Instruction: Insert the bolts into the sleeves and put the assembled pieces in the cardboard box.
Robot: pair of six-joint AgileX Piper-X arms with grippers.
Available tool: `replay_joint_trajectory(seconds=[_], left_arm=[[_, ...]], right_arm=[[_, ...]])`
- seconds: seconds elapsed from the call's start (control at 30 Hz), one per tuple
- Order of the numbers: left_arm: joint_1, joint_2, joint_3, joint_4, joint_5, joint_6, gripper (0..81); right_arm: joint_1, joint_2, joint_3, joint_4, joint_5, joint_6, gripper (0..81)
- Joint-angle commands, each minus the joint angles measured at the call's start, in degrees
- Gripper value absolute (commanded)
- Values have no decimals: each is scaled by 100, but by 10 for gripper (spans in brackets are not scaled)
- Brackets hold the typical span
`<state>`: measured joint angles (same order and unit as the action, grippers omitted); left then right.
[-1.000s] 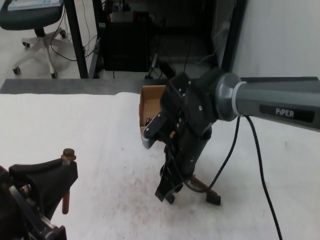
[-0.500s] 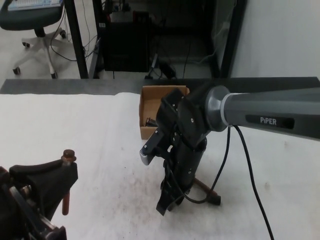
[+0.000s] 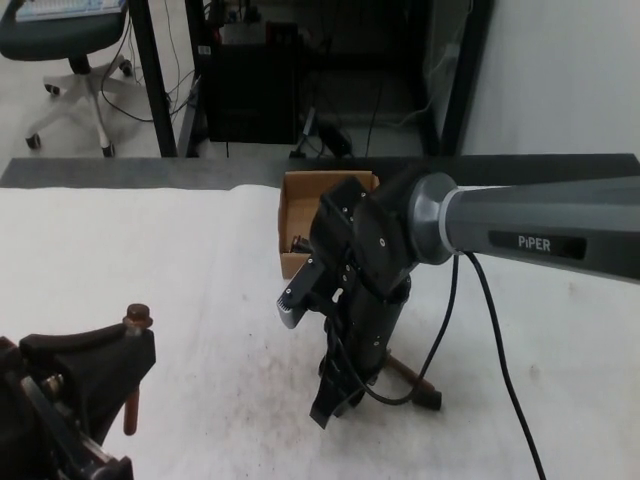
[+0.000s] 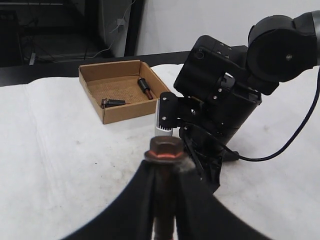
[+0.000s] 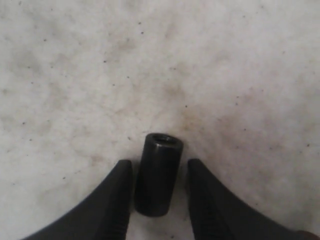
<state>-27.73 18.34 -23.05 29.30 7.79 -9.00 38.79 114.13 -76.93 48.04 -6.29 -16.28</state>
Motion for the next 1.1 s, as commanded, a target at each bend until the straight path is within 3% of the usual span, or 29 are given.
replay_joint_trajectory(seconds=[0.0, 0.1, 0.23, 0.27, 0.5, 0.57, 0.73, 0.8, 0.93, 1.07], left_arm=[[16, -23, -12, 52, 50, 4, 1], [16, -23, -12, 55, 50, 4, 1], [16, -23, -12, 55, 50, 4, 1], [16, -23, -12, 55, 50, 4, 1], [16, -23, -12, -415, 113, -6, 1], [16, -23, -12, -990, 550, -35, 1], [16, 469, -12, -2392, 2727, -668, 1], [16, 844, -12, -2796, 3236, -732, 1], [16, 1806, -55, -3831, 3575, -934, 1], [16, 2849, -112, -5831, 3607, -949, 1]], right_arm=[[-3, 80, 3, -228, 79, -48, 354], [-3, 80, 3, -230, 79, -48, 295], [-3, 80, 3, -216, 116, -48, 37], [-3, 80, 3, -216, 177, -34, 4], [-17, -215, -152, 246, 272, 235, 8], [-56, -529, -158, 224, 135, 619, 8], [-269, -1732, -32, -592, -803, 1377, 8], [-371, -2185, 79, -975, -1011, 1538, 8], [-601, -3165, 576, -1553, -1313, 1807, 8], [-762, -4124, 1352, -2056, -2006, 1934, 8]])
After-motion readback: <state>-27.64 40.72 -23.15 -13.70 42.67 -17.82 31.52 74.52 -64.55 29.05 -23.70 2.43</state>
